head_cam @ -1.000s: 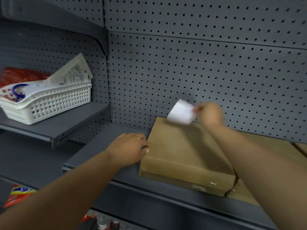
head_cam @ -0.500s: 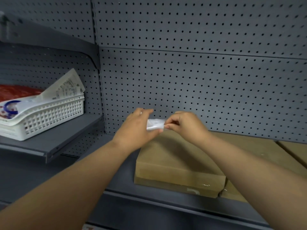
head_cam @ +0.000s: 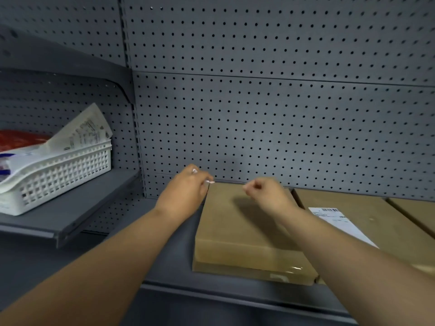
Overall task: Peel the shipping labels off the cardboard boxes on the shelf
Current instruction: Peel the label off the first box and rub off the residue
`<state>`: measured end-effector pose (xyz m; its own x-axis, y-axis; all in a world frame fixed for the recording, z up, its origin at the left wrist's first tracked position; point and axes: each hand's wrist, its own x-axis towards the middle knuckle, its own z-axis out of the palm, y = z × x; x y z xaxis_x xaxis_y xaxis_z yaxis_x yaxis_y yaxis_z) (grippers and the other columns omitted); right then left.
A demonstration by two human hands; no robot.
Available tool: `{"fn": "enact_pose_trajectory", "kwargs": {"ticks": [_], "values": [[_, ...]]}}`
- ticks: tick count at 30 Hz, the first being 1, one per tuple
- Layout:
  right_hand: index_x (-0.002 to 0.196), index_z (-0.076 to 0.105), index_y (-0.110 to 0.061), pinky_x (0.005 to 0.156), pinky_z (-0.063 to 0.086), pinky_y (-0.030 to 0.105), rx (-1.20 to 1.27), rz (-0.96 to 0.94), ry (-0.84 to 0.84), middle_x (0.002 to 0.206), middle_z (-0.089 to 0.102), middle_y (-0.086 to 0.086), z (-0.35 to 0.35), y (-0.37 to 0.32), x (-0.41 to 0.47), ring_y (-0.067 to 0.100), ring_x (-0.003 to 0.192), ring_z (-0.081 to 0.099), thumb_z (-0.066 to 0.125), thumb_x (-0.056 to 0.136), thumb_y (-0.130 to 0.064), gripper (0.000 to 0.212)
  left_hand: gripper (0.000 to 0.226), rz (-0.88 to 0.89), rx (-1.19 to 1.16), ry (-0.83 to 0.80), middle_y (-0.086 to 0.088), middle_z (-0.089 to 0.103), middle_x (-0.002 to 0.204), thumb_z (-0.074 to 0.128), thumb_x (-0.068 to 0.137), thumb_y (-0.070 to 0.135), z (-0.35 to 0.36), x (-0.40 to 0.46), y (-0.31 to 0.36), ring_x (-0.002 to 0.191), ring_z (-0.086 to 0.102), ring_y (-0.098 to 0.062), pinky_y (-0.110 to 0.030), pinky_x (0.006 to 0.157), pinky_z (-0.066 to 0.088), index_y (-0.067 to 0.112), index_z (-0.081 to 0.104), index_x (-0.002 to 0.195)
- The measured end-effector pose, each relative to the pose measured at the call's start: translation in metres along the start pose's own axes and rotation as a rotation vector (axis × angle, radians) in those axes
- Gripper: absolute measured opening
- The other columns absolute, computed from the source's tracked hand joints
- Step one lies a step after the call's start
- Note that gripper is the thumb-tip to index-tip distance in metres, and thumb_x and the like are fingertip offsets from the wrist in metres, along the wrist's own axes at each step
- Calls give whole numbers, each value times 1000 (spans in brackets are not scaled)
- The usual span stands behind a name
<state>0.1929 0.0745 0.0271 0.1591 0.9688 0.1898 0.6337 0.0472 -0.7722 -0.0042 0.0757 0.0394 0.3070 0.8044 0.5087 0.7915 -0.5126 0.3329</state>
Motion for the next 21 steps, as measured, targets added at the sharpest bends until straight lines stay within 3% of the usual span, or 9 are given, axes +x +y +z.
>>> {"fn": "enact_pose_trajectory", "kwargs": {"ticks": [3,5,10,12,17,21], "values": [[89,68,-11,86,47,32,-401,-29,-55,102,70,8,25,8,4,26,97,62,53,90,-21,19,27,-19,212,18,-6,46,90,37,96,11,-2,-1,-13,76,44,-21,-31,64,36,3,63,93],[94,69,-13,84,47,30,-485,-120,-75,107,68,9,46,3,2,28,98,62,53,89,-20,18,23,-47,275,20,-6,47,91,38,95,16,-2,-1,-17,80,42,-21,-28,66,32,5,56,85],[101,68,-11,91,47,33,-530,-481,-255,108,65,8,57,-14,-20,23,100,59,52,89,-18,21,36,-24,349,-57,-5,44,100,39,93,41,1,1,-31,96,45,-21,-31,76,47,10,56,97],[100,67,-13,91,46,31,-585,-486,-286,106,64,5,43,-7,-18,19,99,58,52,89,-18,20,32,27,413,-70,-5,46,107,38,94,38,0,0,-37,97,46,-21,-30,74,48,12,56,102],[94,65,-9,84,48,32,-663,-297,-99,104,62,11,42,7,15,29,97,59,45,90,-16,22,24,131,450,-28,-5,49,102,39,96,34,3,2,-48,89,50,-21,-29,64,41,16,53,103],[94,67,-8,83,46,32,-554,-412,-146,104,63,13,76,-15,7,29,96,59,49,88,-14,20,24,180,457,35,-2,53,98,41,95,38,6,4,-51,87,53,-20,-28,62,39,18,51,103]]}}
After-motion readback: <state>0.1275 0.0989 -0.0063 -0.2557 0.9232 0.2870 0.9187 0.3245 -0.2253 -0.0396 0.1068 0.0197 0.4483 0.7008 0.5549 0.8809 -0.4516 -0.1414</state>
